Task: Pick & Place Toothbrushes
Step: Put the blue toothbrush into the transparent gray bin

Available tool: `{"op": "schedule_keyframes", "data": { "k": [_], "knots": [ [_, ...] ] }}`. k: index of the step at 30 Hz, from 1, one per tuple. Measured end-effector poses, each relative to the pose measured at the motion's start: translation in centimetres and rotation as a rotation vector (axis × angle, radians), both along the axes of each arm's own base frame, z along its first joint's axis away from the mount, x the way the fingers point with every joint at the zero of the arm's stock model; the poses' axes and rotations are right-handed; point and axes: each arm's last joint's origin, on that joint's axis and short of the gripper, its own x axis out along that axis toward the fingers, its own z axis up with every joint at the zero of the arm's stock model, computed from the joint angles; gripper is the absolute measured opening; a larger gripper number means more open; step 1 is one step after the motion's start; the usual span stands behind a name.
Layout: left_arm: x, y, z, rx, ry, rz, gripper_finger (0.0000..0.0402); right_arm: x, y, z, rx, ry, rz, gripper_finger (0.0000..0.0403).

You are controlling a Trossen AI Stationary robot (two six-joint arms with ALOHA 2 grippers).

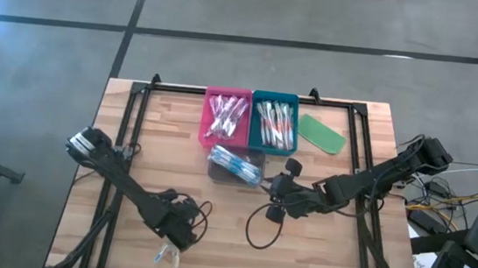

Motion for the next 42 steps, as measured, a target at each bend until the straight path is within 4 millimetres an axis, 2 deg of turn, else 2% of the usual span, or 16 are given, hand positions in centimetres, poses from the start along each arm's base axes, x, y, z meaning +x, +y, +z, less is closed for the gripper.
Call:
{"op": "schedule_keyframes", "data": {
  "k": [14,19,23,30,37,42],
  "knots": [
    [0.8,0.2,-0.6,-0.016,0.0,-0.049,0.0048,0.0,0.0,0.0,0.0,0.0,0.0,0.0132],
    [1.2,0.1,0.4,-0.026,-0.031,-0.091,0.0043,0.0,0.0,0.0,0.0,0.0,0.0,0.014],
    [2.0,-0.4,2.0,-0.032,-0.051,-0.191,0.0054,0.0,0.0,0.0,0.0,0.0,0.0,0.0146],
    [3.5,-0.2,6.1,0.034,-0.05,-0.427,0.0042,0.0,0.0,0.0,0.0,0.0,0.0,0.0151],
    [5.2,1.4,8.9,0.261,-0.088,-0.631,0.0044,-0.2,-0.4,0.4,-0.068,-0.027,-0.069,0.0129],
    [6.7,3.1,10.9,0.39,-0.113,-0.776,0.0044,-1.6,-1.3,1.8,-0.16,-0.045,-0.167,0.0108]
  ]
}}
